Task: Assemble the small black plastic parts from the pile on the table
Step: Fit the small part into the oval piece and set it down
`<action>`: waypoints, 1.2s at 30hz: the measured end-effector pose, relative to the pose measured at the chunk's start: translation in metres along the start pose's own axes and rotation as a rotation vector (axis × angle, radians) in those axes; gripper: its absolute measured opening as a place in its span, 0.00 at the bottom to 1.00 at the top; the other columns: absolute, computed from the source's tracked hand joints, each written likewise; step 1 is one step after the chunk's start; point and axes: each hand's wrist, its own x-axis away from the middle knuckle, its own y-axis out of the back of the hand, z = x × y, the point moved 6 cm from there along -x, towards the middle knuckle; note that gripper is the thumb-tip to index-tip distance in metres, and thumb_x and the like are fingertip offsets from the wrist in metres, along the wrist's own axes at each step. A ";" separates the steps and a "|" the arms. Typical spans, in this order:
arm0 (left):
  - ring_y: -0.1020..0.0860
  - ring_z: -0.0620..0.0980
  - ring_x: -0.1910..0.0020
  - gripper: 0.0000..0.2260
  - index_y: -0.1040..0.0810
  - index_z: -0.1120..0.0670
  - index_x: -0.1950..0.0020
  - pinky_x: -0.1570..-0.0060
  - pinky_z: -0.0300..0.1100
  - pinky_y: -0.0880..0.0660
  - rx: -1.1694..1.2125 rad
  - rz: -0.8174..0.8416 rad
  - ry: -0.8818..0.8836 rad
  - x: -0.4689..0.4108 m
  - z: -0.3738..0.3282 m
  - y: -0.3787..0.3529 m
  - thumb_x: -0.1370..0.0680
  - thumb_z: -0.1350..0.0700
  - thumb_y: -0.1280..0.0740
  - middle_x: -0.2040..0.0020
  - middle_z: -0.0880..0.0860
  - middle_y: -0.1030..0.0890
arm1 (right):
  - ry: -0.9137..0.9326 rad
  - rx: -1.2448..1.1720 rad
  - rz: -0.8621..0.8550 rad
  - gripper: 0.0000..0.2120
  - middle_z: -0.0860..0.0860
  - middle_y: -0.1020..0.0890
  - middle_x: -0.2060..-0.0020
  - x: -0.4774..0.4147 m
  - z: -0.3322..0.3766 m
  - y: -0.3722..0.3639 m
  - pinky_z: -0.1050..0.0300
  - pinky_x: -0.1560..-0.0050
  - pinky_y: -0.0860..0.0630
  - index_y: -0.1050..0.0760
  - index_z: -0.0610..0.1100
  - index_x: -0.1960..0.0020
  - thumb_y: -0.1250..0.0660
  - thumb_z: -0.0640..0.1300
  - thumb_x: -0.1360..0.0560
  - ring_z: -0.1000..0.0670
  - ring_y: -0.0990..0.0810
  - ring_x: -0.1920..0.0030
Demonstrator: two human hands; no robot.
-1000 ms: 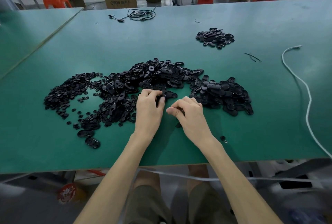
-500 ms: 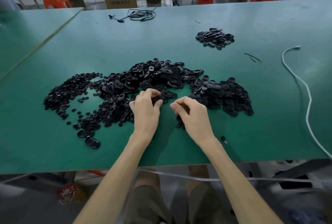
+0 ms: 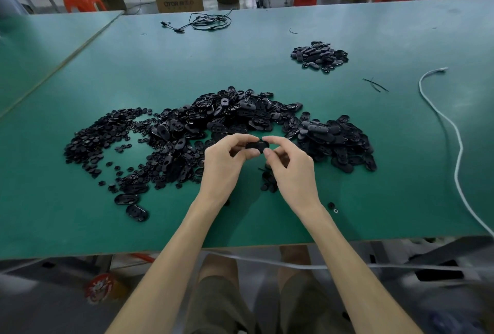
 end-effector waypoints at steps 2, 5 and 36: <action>0.16 0.43 0.51 0.13 0.14 0.42 0.50 0.47 0.33 0.22 0.027 0.011 0.013 -0.001 0.001 0.000 0.25 0.61 0.23 0.54 0.42 0.13 | -0.015 -0.006 -0.005 0.09 0.54 0.18 0.64 0.000 -0.002 0.000 0.67 0.59 0.28 0.17 0.50 0.41 0.30 0.42 0.19 0.55 0.22 0.64; 0.16 0.43 0.52 0.13 0.15 0.43 0.51 0.47 0.34 0.22 0.057 0.017 0.027 -0.002 0.002 0.001 0.25 0.63 0.24 0.55 0.42 0.13 | -0.036 -0.038 0.005 0.08 0.55 0.18 0.64 0.000 -0.003 -0.001 0.66 0.59 0.25 0.17 0.51 0.42 0.29 0.42 0.19 0.53 0.19 0.61; 0.16 0.48 0.60 0.04 0.20 0.52 0.50 0.54 0.39 0.22 0.136 -0.037 -0.009 -0.005 0.007 0.005 0.19 0.61 0.29 0.59 0.50 0.16 | -0.053 -0.142 -0.070 0.07 0.53 0.18 0.57 0.000 0.001 0.008 0.63 0.55 0.21 0.23 0.53 0.47 0.29 0.41 0.19 0.57 0.17 0.62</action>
